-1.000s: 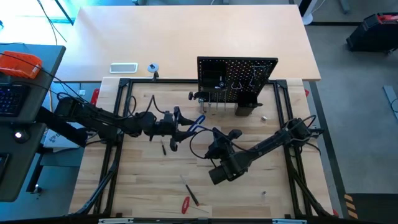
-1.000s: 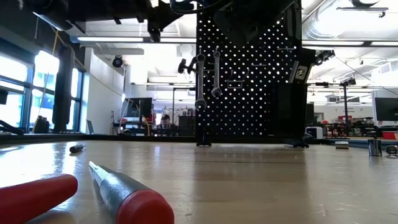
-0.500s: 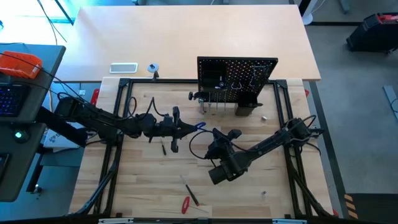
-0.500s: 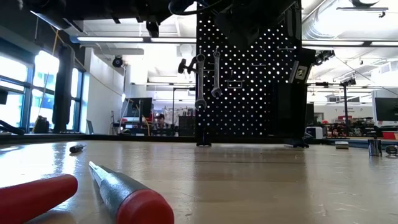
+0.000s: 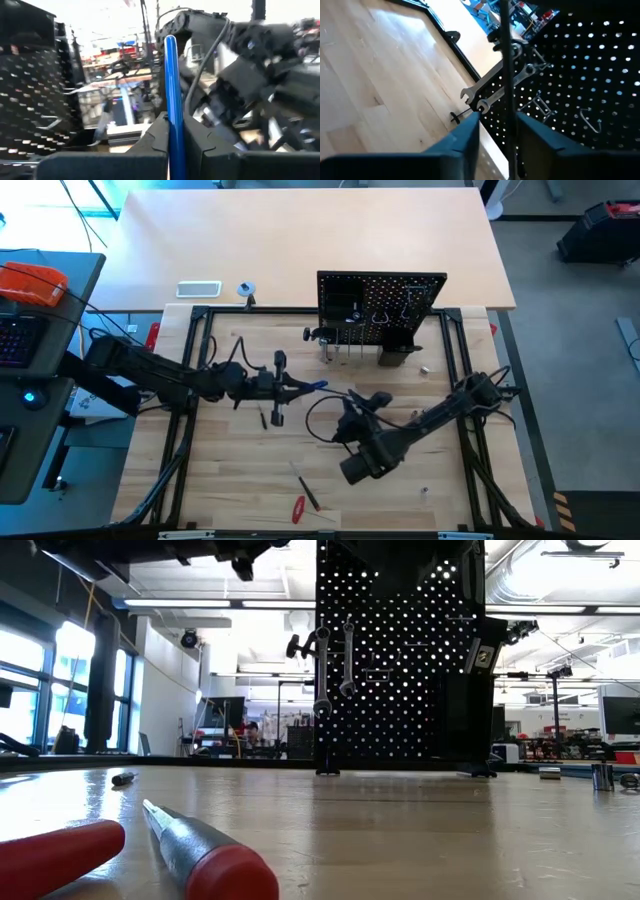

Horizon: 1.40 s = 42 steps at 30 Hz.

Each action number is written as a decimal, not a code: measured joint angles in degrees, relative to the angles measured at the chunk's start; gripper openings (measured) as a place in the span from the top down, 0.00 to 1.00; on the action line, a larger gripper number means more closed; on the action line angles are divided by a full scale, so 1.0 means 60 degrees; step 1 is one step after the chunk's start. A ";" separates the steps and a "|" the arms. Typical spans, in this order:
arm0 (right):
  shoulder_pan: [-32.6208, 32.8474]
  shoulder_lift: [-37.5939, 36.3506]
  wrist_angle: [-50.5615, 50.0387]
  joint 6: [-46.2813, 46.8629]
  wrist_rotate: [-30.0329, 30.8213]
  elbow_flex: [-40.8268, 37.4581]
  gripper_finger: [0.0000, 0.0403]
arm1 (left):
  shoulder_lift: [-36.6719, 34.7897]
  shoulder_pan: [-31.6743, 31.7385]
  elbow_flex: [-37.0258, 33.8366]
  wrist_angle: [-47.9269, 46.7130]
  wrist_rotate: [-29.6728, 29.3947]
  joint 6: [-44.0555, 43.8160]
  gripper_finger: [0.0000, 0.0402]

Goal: Hang tools onto peg board
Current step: Hang the blue L-shaped hex key onto the pegboard

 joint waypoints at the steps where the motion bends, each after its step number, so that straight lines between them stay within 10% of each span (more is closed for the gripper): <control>1: 0.0040 0.0000 -0.0292 0.0166 -0.0138 0.0160 0.67 | -0.0076 0.0007 0.0000 -0.0068 -0.0097 0.0134 0.97; 11: 0.0588 -0.0080 -0.1930 -0.0261 -0.2198 0.2084 0.51 | -0.0845 0.0081 0.0938 -0.3131 -0.0143 0.1577 0.97; 20: 0.1148 -0.0333 -0.1916 -0.0706 -0.2059 0.3360 0.51 | -0.0855 0.0088 0.2019 -0.4089 -0.0455 0.3294 0.97; 42: 0.3153 -0.1020 -0.1923 0.2166 -0.4938 0.1395 0.58 | 0.2412 0.0595 0.6463 -0.8414 -0.1270 0.6287 0.97</control>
